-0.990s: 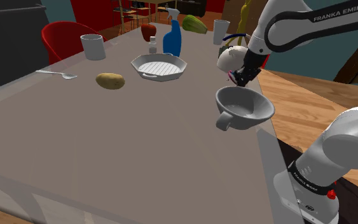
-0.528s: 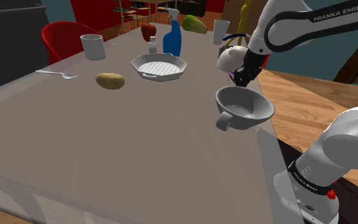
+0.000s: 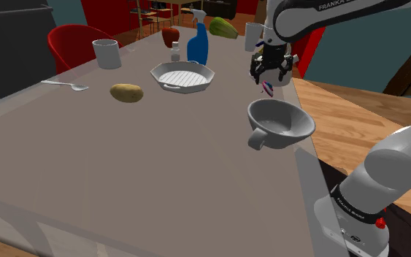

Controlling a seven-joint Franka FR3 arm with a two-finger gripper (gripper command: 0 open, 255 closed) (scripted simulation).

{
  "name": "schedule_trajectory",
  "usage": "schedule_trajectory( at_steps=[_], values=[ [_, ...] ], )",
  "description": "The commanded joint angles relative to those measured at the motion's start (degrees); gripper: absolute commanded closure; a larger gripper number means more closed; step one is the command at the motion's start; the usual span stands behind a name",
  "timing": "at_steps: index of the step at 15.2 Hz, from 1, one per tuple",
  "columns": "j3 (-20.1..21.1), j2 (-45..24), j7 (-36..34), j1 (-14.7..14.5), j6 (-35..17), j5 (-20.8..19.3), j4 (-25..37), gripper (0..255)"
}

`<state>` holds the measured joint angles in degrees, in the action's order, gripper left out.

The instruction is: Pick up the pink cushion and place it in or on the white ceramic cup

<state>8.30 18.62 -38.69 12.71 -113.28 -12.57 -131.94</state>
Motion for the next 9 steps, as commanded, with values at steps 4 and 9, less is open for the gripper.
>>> schedule_trajectory(
  at_steps=[4, 9],
  values=[
    [0.17, -1.88, -2.48, 0.80, -2.65, -1.42, -1.31, 0],
    [-0.04, -2.53, -2.70, 1.05, -4.68, -1.85, -2.67, 0]
  ],
)
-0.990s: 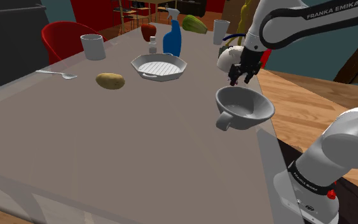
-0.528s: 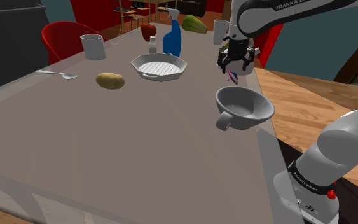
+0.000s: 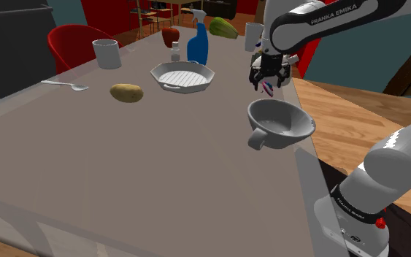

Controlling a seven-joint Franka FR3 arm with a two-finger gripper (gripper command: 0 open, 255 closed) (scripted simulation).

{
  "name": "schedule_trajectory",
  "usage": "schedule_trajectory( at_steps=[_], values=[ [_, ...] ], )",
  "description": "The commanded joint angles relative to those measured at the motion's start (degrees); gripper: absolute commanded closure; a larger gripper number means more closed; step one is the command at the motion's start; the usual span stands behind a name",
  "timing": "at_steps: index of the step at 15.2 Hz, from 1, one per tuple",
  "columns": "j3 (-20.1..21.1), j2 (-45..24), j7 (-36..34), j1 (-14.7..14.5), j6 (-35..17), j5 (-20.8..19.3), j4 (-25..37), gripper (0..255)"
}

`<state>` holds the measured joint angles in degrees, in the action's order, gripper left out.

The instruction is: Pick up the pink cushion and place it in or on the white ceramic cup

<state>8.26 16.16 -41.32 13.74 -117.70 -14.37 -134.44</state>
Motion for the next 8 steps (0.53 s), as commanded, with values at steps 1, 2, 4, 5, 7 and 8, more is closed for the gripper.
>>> schedule_trajectory(
  at_steps=[1, 2, 4, 5, 7, 8],
  values=[
    [0.00, -0.08, -0.07, 0.02, -0.26, -0.05, -0.17, 0],
    [0.00, -0.08, -0.07, 0.02, -0.26, -0.05, -0.17, 0],
    [0.00, -0.08, -0.07, 0.02, -0.26, -0.05, -0.17, 0],
    [0.00, -0.08, -0.07, 0.02, -0.26, -0.05, -0.17, 0],
    [0.00, -0.08, -0.07, 0.02, -0.26, -0.05, -0.18, 255],
    [0.00, -0.08, -0.07, 0.02, -0.26, -0.05, -0.18, 255]
  ],
)
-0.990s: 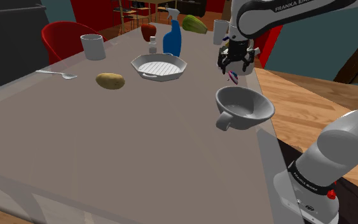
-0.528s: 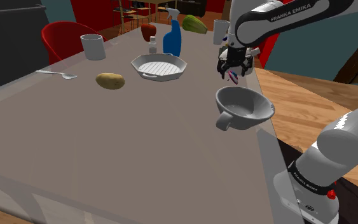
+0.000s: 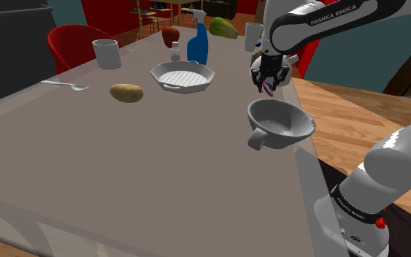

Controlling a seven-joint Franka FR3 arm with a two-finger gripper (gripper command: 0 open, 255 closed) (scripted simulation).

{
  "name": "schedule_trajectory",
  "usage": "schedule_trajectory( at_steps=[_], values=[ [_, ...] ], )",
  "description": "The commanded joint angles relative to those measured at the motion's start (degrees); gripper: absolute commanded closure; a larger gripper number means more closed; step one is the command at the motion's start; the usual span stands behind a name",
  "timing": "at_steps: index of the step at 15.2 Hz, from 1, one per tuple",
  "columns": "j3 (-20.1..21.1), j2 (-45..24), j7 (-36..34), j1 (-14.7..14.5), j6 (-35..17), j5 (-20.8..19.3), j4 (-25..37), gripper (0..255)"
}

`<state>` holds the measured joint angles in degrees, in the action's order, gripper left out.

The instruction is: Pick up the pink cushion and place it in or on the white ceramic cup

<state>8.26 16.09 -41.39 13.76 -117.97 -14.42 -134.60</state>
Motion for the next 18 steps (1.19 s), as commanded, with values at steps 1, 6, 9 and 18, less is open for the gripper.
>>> schedule_trajectory(
  at_steps=[1, 6, 9, 18],
  values=[
    [0.00, -0.01, 0.00, 0.00, 0.00, 0.00, -0.02, 255],
    [0.00, 0.02, 0.00, 0.00, 0.01, 0.01, -0.04, 255],
    [-0.04, 0.53, 0.47, -0.06, 1.54, 0.27, 1.04, 255],
    [-0.15, 2.27, 2.37, -0.23, 8.37, 1.20, 6.36, 255]
  ],
)
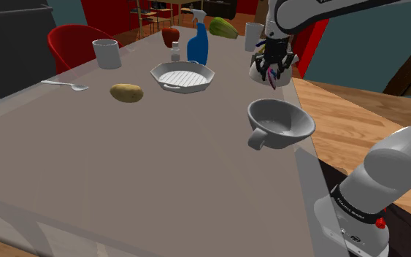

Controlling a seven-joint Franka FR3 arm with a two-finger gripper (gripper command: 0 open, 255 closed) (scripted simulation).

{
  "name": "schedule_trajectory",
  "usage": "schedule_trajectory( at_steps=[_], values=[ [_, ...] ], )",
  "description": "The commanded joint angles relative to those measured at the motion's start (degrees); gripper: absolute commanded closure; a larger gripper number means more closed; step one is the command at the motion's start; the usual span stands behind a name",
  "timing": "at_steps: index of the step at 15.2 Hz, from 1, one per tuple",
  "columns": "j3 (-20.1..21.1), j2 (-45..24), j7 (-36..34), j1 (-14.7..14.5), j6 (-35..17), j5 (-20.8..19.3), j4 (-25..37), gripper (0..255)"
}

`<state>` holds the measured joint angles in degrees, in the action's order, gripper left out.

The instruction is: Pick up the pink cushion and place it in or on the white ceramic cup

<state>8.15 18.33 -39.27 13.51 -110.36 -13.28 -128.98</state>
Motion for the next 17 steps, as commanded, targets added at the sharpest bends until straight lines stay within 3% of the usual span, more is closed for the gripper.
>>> schedule_trajectory(
  at_steps=[1, 17],
  values=[
    [-0.05, 0.15, 0.44, 0.01, 1.50, 0.13, 1.38, 255],
    [0.00, 0.47, 3.22, 0.04, 13.42, 0.82, 13.29, 255]
  ],
)
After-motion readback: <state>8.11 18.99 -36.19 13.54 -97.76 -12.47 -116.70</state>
